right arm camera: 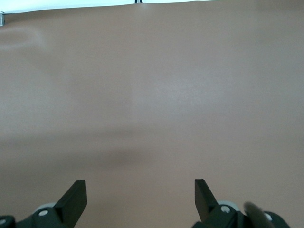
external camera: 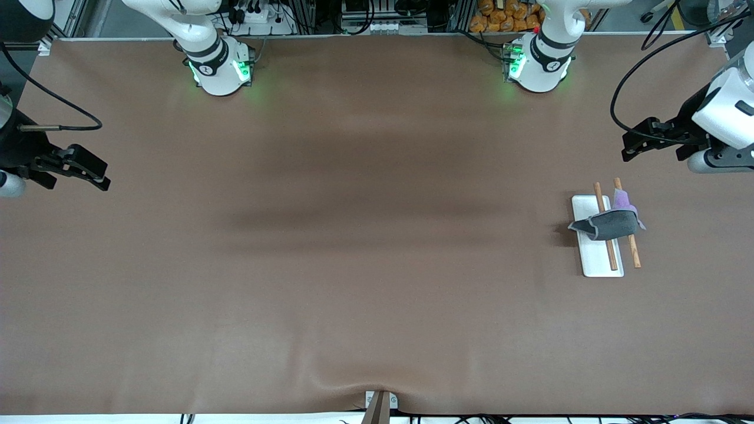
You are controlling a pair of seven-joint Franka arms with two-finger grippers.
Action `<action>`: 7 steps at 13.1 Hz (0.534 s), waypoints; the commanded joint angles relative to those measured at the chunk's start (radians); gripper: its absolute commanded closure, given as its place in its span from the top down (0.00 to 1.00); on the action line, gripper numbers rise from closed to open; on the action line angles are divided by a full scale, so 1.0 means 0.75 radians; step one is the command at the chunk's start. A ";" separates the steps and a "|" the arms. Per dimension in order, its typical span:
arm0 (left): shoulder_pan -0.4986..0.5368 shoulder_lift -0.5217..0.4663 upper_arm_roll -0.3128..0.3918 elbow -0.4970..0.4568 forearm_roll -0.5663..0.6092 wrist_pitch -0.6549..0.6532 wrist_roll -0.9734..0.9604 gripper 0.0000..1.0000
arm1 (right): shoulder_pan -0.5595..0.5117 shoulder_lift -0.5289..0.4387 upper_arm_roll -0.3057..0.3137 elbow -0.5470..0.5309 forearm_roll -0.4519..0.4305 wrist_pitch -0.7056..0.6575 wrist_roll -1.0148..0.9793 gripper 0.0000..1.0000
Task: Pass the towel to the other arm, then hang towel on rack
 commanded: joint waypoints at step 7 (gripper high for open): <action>-0.038 -0.060 0.072 -0.037 0.026 -0.062 0.006 1.00 | -0.008 -0.014 -0.006 0.030 -0.012 -0.040 -0.112 1.00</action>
